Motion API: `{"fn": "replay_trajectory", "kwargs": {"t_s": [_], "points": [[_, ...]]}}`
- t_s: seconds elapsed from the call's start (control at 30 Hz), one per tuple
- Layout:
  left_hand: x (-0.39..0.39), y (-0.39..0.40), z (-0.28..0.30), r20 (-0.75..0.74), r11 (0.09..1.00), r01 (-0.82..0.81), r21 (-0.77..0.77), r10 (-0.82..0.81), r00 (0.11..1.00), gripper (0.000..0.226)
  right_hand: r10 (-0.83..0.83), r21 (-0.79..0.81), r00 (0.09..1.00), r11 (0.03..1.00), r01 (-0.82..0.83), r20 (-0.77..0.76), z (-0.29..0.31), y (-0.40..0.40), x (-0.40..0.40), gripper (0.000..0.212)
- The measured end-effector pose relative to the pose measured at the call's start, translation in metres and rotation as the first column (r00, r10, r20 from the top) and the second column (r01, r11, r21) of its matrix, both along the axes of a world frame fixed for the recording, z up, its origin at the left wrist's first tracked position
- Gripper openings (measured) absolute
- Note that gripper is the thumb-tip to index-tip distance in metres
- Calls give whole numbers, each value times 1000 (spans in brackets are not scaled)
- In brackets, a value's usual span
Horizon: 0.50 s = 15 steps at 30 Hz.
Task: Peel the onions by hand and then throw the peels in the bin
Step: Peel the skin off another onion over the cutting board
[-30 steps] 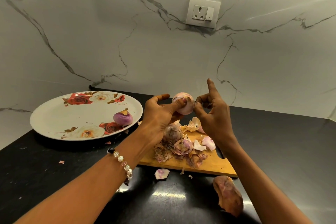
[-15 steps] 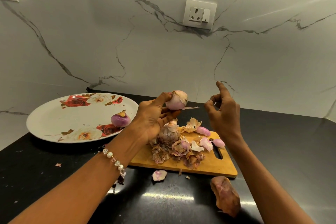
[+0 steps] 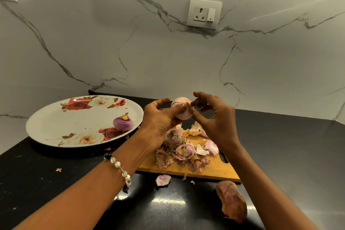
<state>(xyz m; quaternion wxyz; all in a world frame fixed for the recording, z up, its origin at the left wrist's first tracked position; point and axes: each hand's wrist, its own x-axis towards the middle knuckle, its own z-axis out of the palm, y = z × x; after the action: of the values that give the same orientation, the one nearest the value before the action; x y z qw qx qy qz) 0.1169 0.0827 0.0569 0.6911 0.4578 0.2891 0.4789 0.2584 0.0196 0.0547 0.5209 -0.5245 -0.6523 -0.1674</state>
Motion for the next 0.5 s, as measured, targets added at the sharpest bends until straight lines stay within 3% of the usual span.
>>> {"fn": "replay_trajectory", "kwargs": {"t_s": [0.17, 0.5], "points": [[3, -4, -2, -13, 999, -31, 32, 31, 999, 70, -57, 56, 998, 997, 57, -3, -2, 0, -1, 51], [6, -10, -4, -28, 995, -70, 73, 72, 997, 66, -179, 27, 960, 984, 177, 217, -2, 5, -5, 63]]}}
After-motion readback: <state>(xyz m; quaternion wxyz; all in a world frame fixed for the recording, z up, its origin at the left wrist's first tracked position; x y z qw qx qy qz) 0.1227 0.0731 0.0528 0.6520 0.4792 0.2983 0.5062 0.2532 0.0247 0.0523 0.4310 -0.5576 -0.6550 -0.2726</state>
